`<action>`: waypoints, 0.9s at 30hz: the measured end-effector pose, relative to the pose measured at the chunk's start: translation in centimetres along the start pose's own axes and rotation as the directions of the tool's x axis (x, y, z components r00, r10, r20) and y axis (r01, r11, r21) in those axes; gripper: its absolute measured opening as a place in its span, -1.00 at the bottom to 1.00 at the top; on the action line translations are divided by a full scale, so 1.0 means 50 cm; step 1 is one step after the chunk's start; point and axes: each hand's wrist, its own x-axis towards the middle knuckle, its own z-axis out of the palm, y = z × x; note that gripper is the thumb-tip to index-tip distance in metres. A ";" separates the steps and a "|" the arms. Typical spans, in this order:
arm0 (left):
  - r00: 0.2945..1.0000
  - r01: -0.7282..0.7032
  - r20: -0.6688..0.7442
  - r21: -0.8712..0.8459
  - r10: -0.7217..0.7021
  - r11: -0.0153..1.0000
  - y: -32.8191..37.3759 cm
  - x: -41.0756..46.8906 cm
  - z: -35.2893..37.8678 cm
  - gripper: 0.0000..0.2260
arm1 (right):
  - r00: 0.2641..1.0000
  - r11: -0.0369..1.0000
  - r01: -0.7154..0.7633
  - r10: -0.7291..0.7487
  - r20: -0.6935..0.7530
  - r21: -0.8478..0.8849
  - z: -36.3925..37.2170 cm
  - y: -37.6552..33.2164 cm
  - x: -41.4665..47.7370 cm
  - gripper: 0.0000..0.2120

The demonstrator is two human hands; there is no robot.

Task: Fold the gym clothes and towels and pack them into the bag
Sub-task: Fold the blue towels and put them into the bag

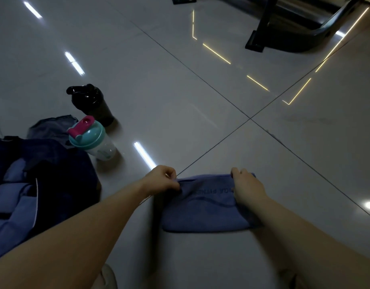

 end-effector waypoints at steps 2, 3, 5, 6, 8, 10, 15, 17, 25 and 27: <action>0.991 0.065 0.124 -0.196 -0.042 0.978 0.011 -0.007 -0.001 -0.77 | 1.000 1.000 0.013 -0.013 0.025 -0.021 -0.009 0.000 0.003 -0.64; 0.981 0.104 0.188 -0.266 -0.054 0.958 0.016 -0.011 -0.002 -0.78 | 0.999 0.999 0.022 -0.021 0.039 -0.032 -0.012 -0.001 0.004 -0.64; 0.964 0.193 0.246 -0.386 -0.101 0.902 0.022 -0.017 -0.002 -0.89 | 0.998 0.998 0.032 -0.029 0.053 -0.048 -0.016 -0.001 0.006 -0.64; 0.962 0.228 0.240 -0.430 -0.133 0.874 0.022 -0.017 -0.003 -0.92 | 0.998 0.998 0.035 -0.032 0.053 -0.053 -0.017 -0.001 0.006 -0.65; 0.961 0.243 0.228 -0.443 -0.154 0.863 0.019 -0.017 -0.009 -0.84 | 0.998 0.998 0.039 -0.036 0.053 -0.053 -0.017 0.000 0.008 -0.66; 0.961 0.226 0.240 -0.380 -0.140 0.897 0.015 -0.015 -0.016 -0.72 | 0.998 0.998 0.039 -0.036 0.057 -0.050 -0.018 0.002 0.009 -0.68; 0.969 0.167 0.224 -0.276 -0.106 0.946 0.003 -0.005 -0.018 -0.76 | 0.997 0.999 0.037 -0.034 0.069 -0.039 -0.020 0.003 0.011 -0.72; 0.976 0.136 0.203 -0.266 -0.083 0.954 0.003 -0.004 -0.019 -0.86 | 0.997 0.999 0.032 -0.028 0.077 -0.043 -0.020 0.002 0.013 -0.71; 0.992 0.065 -0.092 -0.228 -0.088 0.972 -0.032 0.009 -0.058 -0.84 | 0.996 0.998 0.034 -0.030 0.083 -0.044 -0.014 0.006 0.021 -0.68; 0.980 0.035 -0.186 -0.222 -0.077 0.974 -0.040 0.008 -0.053 -0.81 | 0.996 0.999 0.031 -0.028 0.080 -0.032 -0.012 0.007 0.023 -0.69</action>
